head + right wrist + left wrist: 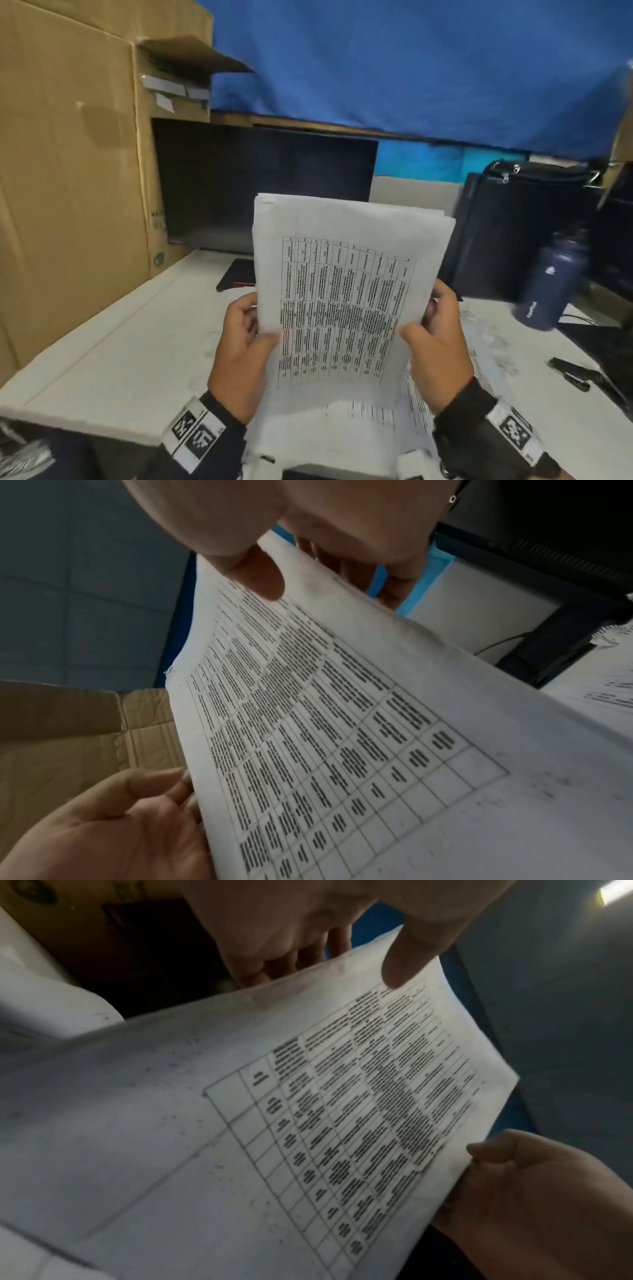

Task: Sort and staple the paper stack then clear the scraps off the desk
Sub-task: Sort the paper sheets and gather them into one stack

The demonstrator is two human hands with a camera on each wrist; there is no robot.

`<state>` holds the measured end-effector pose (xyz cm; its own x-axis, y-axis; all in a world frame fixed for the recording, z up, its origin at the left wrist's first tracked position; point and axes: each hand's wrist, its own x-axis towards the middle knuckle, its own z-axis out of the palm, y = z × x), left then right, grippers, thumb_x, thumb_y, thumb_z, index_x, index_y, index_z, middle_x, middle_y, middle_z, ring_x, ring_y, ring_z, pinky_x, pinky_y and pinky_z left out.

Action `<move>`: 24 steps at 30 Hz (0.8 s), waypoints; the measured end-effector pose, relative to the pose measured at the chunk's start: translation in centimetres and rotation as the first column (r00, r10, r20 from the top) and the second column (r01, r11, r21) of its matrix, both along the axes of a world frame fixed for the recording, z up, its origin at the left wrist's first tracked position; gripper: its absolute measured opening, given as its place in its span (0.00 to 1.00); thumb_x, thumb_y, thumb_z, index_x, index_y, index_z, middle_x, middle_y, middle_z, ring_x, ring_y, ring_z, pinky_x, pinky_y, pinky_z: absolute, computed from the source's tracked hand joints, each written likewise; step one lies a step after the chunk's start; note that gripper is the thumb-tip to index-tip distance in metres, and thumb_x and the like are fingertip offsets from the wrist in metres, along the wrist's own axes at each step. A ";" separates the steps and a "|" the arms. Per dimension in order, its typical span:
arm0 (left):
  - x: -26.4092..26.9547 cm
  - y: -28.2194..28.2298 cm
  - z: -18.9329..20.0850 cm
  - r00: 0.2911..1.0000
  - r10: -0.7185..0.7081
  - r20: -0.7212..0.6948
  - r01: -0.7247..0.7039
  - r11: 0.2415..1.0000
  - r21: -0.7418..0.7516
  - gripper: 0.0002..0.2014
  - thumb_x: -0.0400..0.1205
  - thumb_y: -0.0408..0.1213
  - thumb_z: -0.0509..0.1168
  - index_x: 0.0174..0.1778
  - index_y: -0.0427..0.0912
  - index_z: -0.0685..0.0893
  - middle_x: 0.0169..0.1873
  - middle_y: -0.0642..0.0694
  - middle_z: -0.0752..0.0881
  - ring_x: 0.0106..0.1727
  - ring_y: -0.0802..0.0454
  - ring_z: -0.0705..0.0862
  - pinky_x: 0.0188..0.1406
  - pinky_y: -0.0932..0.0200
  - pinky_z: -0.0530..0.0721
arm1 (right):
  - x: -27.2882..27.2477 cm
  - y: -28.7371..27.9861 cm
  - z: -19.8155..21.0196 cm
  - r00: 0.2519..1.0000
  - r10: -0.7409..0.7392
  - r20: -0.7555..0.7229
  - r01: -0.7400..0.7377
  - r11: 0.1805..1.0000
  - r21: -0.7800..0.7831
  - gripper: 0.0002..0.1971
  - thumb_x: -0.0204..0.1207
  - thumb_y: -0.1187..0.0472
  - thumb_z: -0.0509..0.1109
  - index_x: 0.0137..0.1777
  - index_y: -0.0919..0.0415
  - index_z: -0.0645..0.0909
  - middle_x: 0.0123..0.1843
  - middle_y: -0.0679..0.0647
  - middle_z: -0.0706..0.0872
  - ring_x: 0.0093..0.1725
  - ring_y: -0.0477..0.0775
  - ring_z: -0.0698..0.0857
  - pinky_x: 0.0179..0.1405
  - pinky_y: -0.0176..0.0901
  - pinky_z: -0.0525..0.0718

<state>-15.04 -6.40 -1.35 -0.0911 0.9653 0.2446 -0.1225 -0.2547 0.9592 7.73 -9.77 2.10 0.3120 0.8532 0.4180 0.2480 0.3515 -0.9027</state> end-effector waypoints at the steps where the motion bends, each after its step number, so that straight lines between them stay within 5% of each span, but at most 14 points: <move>1: 0.1 -0.1 0.1 1.000 0.002 0.014 -0.002 1.000 0.002 0.22 0.73 0.29 0.61 0.63 0.52 0.78 0.56 0.52 0.90 0.60 0.54 0.88 0.59 0.53 0.82 | -0.1 0.1 0.2 0.999 0.002 -0.045 0.000 1.000 0.031 0.32 0.76 0.82 0.59 0.70 0.47 0.70 0.55 0.39 0.89 0.56 0.40 0.87 0.56 0.40 0.84; 5: 0.5 -0.7 0.0 0.993 0.050 -0.106 -0.048 0.999 0.024 0.16 0.86 0.27 0.56 0.56 0.52 0.83 0.52 0.53 0.91 0.57 0.55 0.87 0.61 0.48 0.83 | -0.7 0.4 1.0 0.997 0.025 -0.069 -0.023 0.999 0.029 0.24 0.79 0.76 0.57 0.61 0.44 0.76 0.54 0.38 0.88 0.56 0.38 0.86 0.57 0.40 0.82; 12: 0.3 -1.2 1.4 0.991 0.112 -0.074 -0.101 0.985 0.140 0.17 0.86 0.22 0.56 0.50 0.49 0.85 0.47 0.48 0.91 0.50 0.50 0.88 0.49 0.52 0.83 | -0.4 0.7 2.2 0.994 -0.025 -0.109 0.034 0.996 0.087 0.20 0.78 0.74 0.59 0.52 0.45 0.81 0.52 0.41 0.89 0.55 0.42 0.86 0.58 0.50 0.83; 16: 0.3 -0.7 -0.3 0.994 0.030 -0.102 -0.037 0.997 -0.075 0.21 0.80 0.23 0.57 0.53 0.55 0.86 0.49 0.53 0.92 0.54 0.50 0.88 0.56 0.48 0.85 | -1.0 0.5 1.2 0.993 0.066 -0.095 -0.070 0.997 -0.043 0.22 0.80 0.74 0.58 0.59 0.45 0.81 0.54 0.37 0.90 0.55 0.38 0.87 0.62 0.49 0.82; 18: 0.4 -0.4 -0.8 0.991 -0.014 -0.136 -0.002 0.992 -0.122 0.19 0.76 0.30 0.60 0.52 0.59 0.87 0.50 0.53 0.92 0.56 0.50 0.88 0.61 0.45 0.84 | -0.7 0.6 1.9 0.993 0.035 -0.113 -0.040 0.998 -0.040 0.21 0.80 0.74 0.60 0.59 0.46 0.80 0.54 0.41 0.90 0.59 0.46 0.87 0.62 0.54 0.84; 20: 0.5 -0.2 -1.0 0.990 -0.034 -0.140 0.015 0.991 -0.135 0.18 0.78 0.30 0.61 0.53 0.58 0.88 0.51 0.52 0.93 0.56 0.50 0.89 0.59 0.47 0.84 | -0.2 0.5 4.0 0.992 -0.002 -0.127 0.009 0.998 0.061 0.22 0.78 0.77 0.62 0.61 0.48 0.76 0.53 0.46 0.90 0.59 0.51 0.88 0.57 0.53 0.88; 22: 0.5 0.0 -1.2 0.991 -0.042 -0.128 0.022 0.989 -0.149 0.20 0.82 0.23 0.59 0.55 0.52 0.87 0.50 0.51 0.93 0.54 0.53 0.91 0.54 0.52 0.84 | 0.5 0.5 6.1 0.995 0.022 -0.094 -0.002 0.979 0.205 0.33 0.76 0.81 0.63 0.74 0.48 0.69 0.53 0.47 0.89 0.56 0.49 0.90 0.50 0.45 0.90; 24: 0.4 0.0 -1.4 0.994 -0.044 -0.100 0.026 0.985 -0.172 0.21 0.82 0.19 0.58 0.55 0.49 0.88 0.49 0.50 0.94 0.51 0.54 0.91 0.49 0.55 0.84 | 1.1 0.4 7.5 0.997 0.022 0.073 -0.042 0.958 0.285 0.41 0.77 0.79 0.64 0.80 0.38 0.63 0.55 0.43 0.87 0.56 0.49 0.89 0.51 0.45 0.90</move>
<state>-14.60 -6.38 -2.73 -0.0393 0.9958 0.0830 -0.0270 -0.0841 0.9961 8.85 -9.33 9.61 0.2483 0.7037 0.6656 0.2899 0.6017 -0.7443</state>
